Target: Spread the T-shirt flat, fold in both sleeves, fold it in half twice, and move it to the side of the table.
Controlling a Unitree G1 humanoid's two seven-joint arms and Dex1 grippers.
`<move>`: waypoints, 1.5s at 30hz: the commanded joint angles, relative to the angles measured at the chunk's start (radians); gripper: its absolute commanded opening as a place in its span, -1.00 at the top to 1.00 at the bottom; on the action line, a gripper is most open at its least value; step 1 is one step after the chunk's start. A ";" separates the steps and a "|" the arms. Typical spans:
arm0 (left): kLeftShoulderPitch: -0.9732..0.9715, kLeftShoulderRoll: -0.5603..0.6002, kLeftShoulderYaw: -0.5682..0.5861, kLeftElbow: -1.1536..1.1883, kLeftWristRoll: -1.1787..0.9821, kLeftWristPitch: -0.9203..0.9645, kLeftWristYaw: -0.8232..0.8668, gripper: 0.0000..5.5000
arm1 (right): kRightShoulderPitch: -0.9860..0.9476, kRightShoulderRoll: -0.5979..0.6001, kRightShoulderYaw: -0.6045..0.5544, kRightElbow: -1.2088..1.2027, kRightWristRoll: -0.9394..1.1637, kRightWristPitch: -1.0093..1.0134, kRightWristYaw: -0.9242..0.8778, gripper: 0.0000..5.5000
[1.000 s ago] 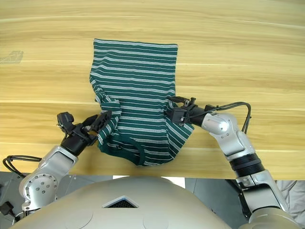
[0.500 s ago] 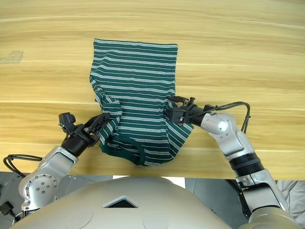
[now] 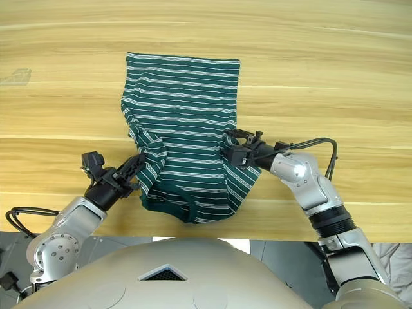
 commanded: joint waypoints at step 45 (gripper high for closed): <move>0.176 0.300 0.237 0.178 0.501 -0.416 -0.367 1.00 | 0.037 -0.087 0.019 0.030 -0.009 0.025 0.107 0.07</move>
